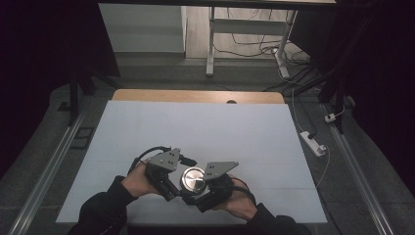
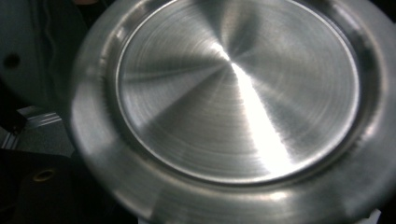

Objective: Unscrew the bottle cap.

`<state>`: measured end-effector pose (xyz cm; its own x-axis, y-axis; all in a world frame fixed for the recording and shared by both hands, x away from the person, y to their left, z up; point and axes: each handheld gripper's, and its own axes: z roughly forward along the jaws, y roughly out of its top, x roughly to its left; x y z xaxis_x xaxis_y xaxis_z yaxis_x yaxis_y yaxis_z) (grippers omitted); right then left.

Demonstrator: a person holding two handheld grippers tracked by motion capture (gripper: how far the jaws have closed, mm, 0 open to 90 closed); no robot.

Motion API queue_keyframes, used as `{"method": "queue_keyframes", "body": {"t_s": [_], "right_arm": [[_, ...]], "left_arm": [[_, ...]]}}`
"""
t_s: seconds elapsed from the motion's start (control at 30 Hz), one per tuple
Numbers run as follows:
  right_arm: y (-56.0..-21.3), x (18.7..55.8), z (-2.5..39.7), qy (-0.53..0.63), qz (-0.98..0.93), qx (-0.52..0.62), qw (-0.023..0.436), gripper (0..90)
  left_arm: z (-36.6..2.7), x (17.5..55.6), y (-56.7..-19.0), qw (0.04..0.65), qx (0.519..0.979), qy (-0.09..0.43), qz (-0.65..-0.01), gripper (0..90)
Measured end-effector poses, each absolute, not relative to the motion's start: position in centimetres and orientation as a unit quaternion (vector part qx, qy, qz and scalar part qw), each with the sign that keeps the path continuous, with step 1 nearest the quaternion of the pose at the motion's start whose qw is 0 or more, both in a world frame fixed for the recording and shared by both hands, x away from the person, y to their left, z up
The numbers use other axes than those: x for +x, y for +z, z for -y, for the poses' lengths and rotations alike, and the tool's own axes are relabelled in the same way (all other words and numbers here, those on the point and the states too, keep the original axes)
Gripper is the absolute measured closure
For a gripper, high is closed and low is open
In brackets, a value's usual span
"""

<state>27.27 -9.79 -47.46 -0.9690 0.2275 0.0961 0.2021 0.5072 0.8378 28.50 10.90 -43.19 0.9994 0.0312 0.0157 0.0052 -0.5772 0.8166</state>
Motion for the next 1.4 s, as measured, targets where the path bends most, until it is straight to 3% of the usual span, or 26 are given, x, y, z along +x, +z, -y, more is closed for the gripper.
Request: {"method": "queue_keyframes", "body": {"t_s": [0.23, 0.47, 0.97, 1.4], "right_arm": [[-47.4, 27.5, 10.1, 0.481, -0.866, 0.137, 0.022, 14.7], [-47.4, 28.2, 10.7, 0.483, -0.859, 0.169, 0.031, 14.7], [-47.4, 28.3, 10.8, 0.479, -0.860, 0.170, 0.043, 14.6], [-47.2, 28.8, 11.6, 0.479, -0.856, 0.184, 0.059, 14.6]], "left_arm": [[-10.5, 28.2, -43.5, 0.469, 0.882, 0.029, -0.033, 18.6], [-9.2, 27.1, -43.1, 0.474, 0.869, 0.103, -0.098, 19.0], [-10.0, 26.9, -42.0, 0.513, 0.849, 0.071, -0.104, 18.9], [-10.3, 26.3, -41.5, 0.520, 0.844, 0.075, -0.111, 19.0]]}}
